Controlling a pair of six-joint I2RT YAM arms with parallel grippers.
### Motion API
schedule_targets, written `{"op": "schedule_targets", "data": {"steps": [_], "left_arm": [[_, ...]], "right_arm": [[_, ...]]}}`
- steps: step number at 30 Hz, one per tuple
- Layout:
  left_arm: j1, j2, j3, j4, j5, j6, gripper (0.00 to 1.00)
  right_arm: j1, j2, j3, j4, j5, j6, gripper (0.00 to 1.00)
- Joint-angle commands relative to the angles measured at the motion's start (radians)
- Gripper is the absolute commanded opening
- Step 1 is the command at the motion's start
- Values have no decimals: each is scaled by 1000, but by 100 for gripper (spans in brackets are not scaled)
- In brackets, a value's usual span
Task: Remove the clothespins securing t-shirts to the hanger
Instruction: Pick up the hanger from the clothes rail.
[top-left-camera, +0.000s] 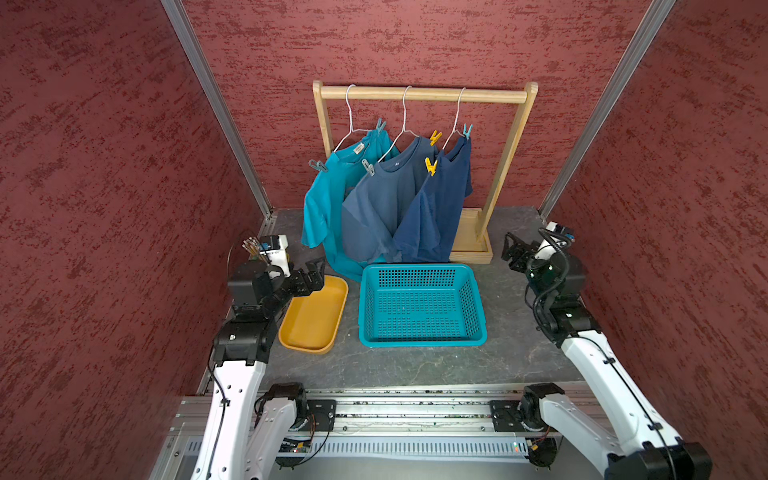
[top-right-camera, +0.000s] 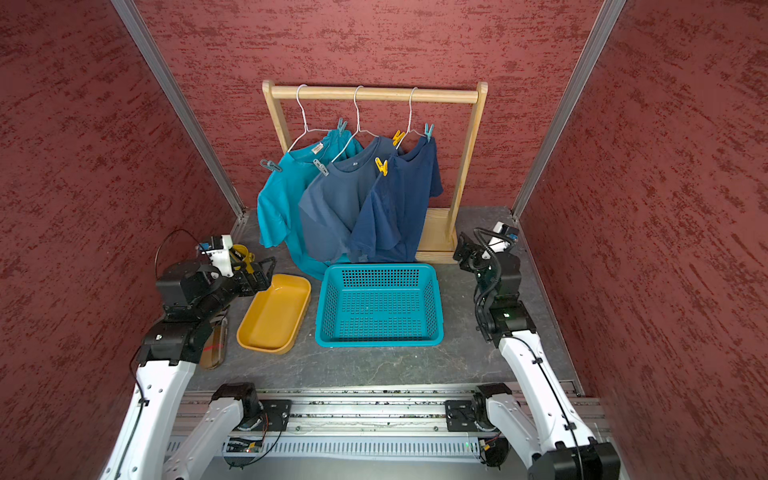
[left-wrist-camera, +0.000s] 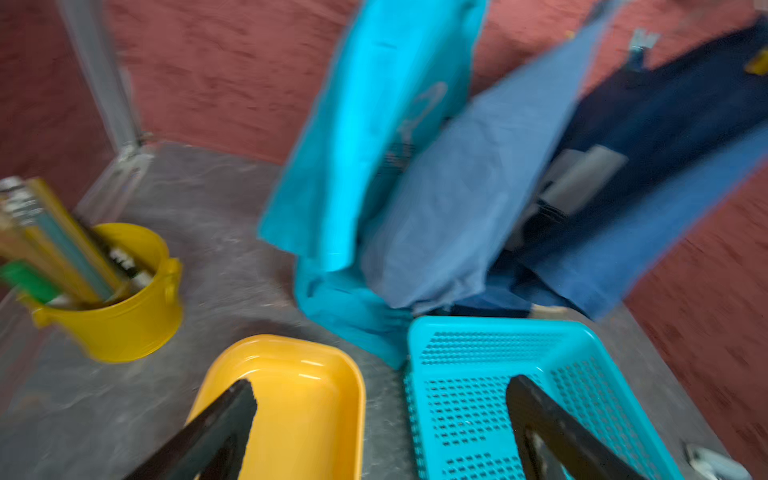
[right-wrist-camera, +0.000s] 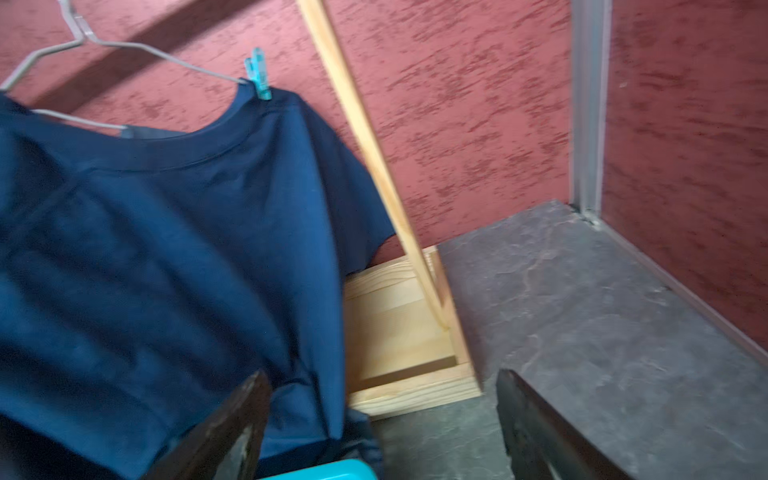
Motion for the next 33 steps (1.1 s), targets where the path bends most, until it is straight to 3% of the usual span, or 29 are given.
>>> {"op": "schedule_targets", "data": {"steps": [1, 6, 9, 15, 21, 29, 33], "left_arm": [[-194, 39, 38, -44, -39, 32, 94], [-633, 202, 161, -44, -317, 105, 94], [-751, 305, 263, -49, -391, 156, 94], [-720, 455, 495, -62, -284, 184, 89], [-562, 558, 586, 63, 7, 70, 79], [-535, 723, 742, 102, 60, 114, 76], [-492, 799, 801, 146, 63, 101, 69]], "right_arm": [[87, 48, 50, -79, -12, 0, 85], [245, 148, 138, -141, 61, -16, 86], [277, 188, 176, -155, 94, 2, 87], [283, 227, 239, -171, 54, -36, 90], [282, 205, 256, -208, 86, -39, 93], [279, 213, 300, -237, 69, -33, 95], [278, 212, 297, -227, 80, -32, 95]]}}
